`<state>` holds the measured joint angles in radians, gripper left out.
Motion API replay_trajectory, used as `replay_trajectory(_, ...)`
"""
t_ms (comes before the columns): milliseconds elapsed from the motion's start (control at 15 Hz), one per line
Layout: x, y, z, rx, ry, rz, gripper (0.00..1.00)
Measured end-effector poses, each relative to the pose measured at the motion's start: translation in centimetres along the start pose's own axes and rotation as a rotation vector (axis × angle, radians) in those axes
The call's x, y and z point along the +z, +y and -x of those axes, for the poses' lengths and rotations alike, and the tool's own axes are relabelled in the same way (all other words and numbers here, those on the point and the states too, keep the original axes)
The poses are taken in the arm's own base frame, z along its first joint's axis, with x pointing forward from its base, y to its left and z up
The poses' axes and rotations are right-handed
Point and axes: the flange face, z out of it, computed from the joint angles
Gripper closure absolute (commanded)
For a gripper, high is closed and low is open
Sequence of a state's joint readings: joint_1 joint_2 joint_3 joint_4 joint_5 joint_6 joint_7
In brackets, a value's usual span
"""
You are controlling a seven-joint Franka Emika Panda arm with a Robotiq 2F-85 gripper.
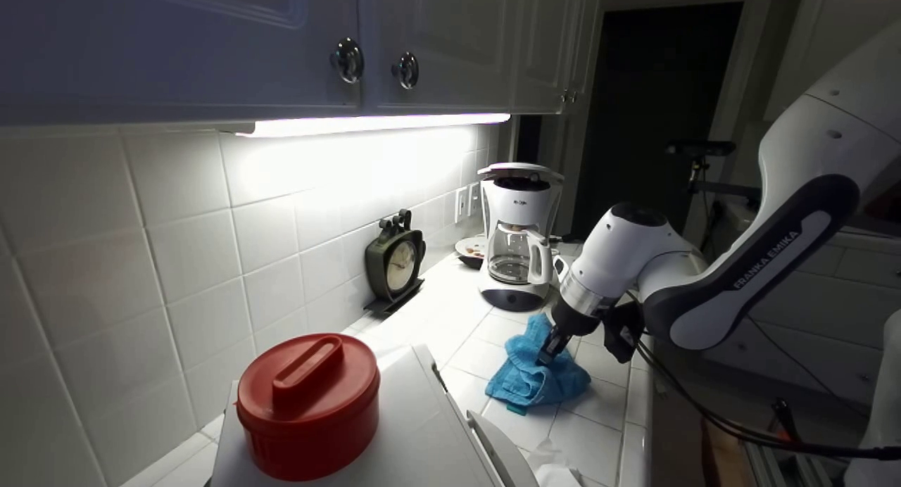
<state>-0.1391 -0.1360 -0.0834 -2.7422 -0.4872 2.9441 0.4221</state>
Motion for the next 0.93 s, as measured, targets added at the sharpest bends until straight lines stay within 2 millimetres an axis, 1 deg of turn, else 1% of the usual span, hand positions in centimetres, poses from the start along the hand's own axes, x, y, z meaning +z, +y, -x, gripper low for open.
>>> replay_trajectory(67, -0.2, -0.2, -0.1, 0.003, 0.004, -0.004, 0.99)
replay_trajectory(133, -0.4, -0.4, -0.2, 0.007, 0.008, -0.010, 0.95)
replay_trajectory(200, -0.6, -0.9, -0.3, 0.012, 0.009, -0.019, 0.95)
replay_trajectory(333, -1.4, -2.1, -0.6, 0.017, -0.002, -0.046, 0.95)
replay_trajectory(467, -2.3, -3.4, -0.4, 0.003, -0.040, -0.065, 0.95)
replay_trajectory(667, -4.6, -4.6, -0.1, -0.012, -0.096, -0.073, 0.95)
replay_trajectory(933, -7.9, -4.7, 0.4, -0.029, -0.131, -0.046, 0.95)
